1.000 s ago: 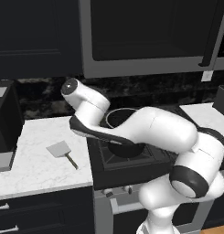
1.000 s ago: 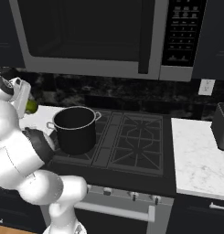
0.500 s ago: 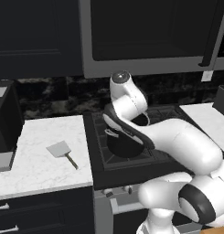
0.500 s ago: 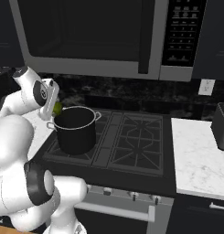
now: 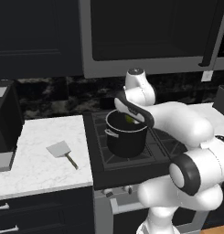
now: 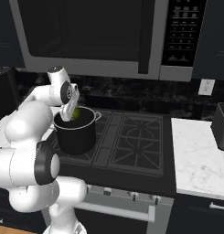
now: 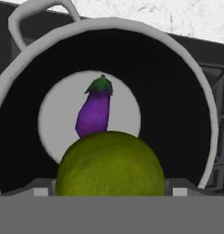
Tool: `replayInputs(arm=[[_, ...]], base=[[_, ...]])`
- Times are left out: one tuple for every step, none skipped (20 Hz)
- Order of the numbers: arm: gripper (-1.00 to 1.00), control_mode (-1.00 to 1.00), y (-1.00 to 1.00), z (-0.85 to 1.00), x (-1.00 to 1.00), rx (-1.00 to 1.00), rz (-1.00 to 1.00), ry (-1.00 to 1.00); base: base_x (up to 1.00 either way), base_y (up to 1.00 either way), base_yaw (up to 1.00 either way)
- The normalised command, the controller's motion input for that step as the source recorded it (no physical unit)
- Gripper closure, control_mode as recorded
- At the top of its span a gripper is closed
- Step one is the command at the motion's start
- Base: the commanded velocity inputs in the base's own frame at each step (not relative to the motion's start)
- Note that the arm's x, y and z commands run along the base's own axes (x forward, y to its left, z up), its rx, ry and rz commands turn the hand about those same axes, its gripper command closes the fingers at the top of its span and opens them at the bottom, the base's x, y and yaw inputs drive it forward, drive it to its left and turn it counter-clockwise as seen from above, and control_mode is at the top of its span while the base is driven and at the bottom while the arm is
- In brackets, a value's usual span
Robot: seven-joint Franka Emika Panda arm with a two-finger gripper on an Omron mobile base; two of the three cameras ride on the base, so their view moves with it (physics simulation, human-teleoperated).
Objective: Put the eggplant and lime in the pot. Retrieve the spatula and lightly stir the vegetables in the pot.
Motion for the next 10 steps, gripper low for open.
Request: replayInputs(arm=[[1.0,-1.0,0.0,-0.22,0.25,0.1,0.0,0.15],[1.0,-1.0,0.0,-0.2,0.23,0.1,0.0,0.13],[1.0,-1.0,0.0,-0.19,0.23,0.09,0.0,0.11],[1.0,-1.0,0.0,-0.24,0.2,0.08,0.0,0.11],[1.0,-1.0,0.0,-0.26,0.12,0.07,0.0,0.1],[1.0,-1.0,0.0,-0.31,0.06,0.05,0.0,0.08],[1.0,-1.0,0.0,-0.36,0.02,0.03,0.0,0.07],[1.0,-1.0,0.0,-0.4,0.0,0.02,0.0,0.05],[1.0,-1.0,0.0,-0.44,0.0,0.01,0.0,0.05],[1.0,-1.0,0.0,-0.44,0.0,0.0,0.0,0.01]], base=[[0.0,0.0,0.0],[0.0,0.0,0.0],[0.0,0.0,0.0],[0.0,0.0,0.0],[0.0,0.0,0.0],[0.0,0.0,0.0],[0.0,0.0,0.0],[0.0,0.0,0.0],[0.0,0.0,0.0],[0.0,0.0,0.0]])
